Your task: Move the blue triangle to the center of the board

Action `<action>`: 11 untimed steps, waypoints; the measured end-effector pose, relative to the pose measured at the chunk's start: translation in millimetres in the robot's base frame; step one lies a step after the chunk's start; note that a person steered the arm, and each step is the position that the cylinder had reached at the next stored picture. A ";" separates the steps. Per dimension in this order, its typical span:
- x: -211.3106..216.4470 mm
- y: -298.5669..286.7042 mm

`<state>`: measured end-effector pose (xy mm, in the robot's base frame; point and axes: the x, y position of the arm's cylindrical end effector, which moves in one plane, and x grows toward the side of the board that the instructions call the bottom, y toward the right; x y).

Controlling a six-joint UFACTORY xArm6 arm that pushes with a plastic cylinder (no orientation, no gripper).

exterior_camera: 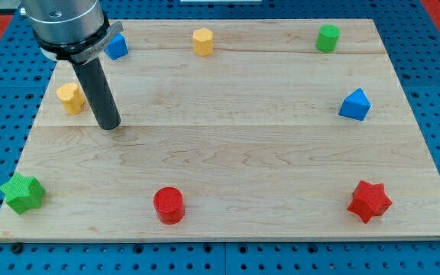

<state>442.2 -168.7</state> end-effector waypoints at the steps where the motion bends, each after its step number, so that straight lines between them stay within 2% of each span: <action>1: 0.0 0.0; 3: 4.1 5.8; 4: 14.0 28.5; 5: 21.0 93.2; 6: 15.6 204.0; 7: 38.5 336.4; 8: 8.4 425.1; 9: -40.1 398.6; 10: -50.4 296.5; 11: -42.2 232.3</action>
<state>400.0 63.5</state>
